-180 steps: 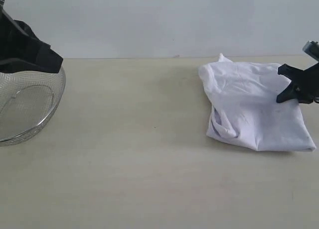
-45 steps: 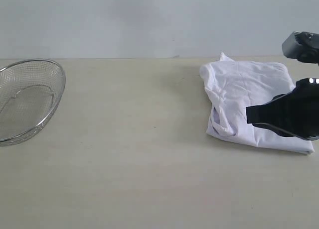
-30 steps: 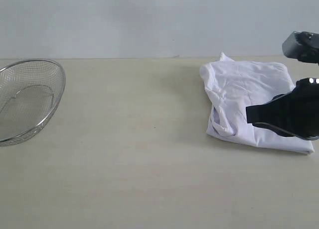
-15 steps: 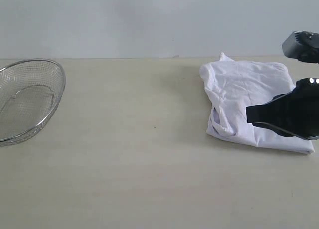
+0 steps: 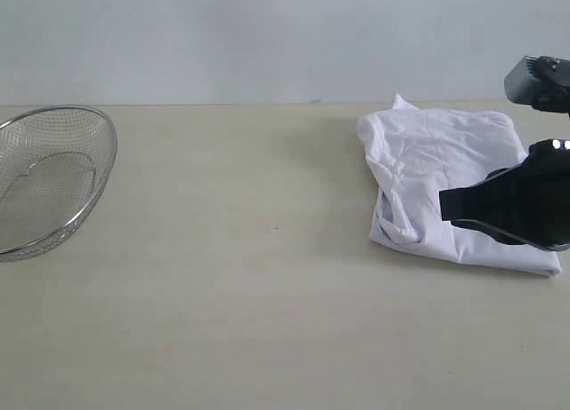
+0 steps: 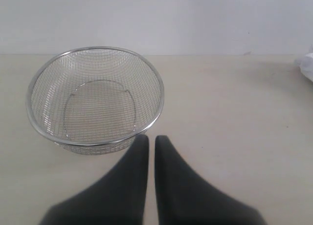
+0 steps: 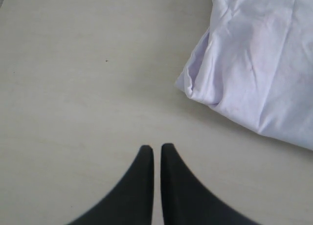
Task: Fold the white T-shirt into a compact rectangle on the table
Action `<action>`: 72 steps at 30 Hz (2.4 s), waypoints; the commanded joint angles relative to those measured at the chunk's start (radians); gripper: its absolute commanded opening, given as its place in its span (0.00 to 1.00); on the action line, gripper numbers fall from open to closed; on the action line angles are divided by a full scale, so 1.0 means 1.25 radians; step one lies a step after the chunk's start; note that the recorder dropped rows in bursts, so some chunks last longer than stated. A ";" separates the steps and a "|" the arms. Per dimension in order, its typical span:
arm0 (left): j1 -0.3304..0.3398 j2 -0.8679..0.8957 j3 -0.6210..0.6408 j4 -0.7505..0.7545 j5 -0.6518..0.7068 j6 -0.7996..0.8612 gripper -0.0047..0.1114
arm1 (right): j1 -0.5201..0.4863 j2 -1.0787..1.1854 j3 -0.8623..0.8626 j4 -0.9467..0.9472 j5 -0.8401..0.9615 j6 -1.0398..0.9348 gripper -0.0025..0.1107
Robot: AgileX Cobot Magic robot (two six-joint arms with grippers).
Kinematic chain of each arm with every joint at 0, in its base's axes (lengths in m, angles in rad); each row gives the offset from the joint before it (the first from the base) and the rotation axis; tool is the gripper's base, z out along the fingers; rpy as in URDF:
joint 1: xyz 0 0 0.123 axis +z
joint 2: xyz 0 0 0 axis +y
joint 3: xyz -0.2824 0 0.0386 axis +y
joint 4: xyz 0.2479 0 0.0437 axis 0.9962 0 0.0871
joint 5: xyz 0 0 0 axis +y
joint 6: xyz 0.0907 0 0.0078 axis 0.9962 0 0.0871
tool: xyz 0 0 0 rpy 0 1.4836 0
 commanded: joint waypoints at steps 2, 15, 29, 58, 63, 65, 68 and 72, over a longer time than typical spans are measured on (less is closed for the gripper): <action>0.003 -0.003 0.000 0.003 0.000 -0.009 0.08 | 0.000 -0.104 0.001 -0.003 -0.006 -0.009 0.03; 0.003 -0.003 0.000 0.003 0.000 -0.009 0.08 | 0.105 -0.570 0.001 -0.006 -0.014 -0.014 0.03; 0.003 -0.003 0.000 0.003 0.000 -0.009 0.08 | 0.102 -0.752 0.164 -0.008 -0.138 0.013 0.03; 0.003 -0.003 0.000 0.003 0.000 -0.009 0.08 | -0.086 -0.896 0.475 -0.502 -0.050 0.392 0.03; 0.003 -0.003 0.000 0.003 0.000 -0.009 0.08 | -0.122 -0.896 0.475 -0.497 -0.050 0.392 0.03; 0.003 -0.003 0.000 0.003 0.000 -0.009 0.08 | -0.122 -0.896 0.475 -0.497 -0.050 0.392 0.03; 0.003 -0.003 0.000 0.003 0.000 -0.009 0.08 | -0.122 -0.896 0.475 -0.497 -0.050 0.392 0.03; 0.003 -0.003 0.000 0.003 0.000 -0.009 0.08 | -0.122 -0.896 0.475 -0.497 -0.050 0.392 0.03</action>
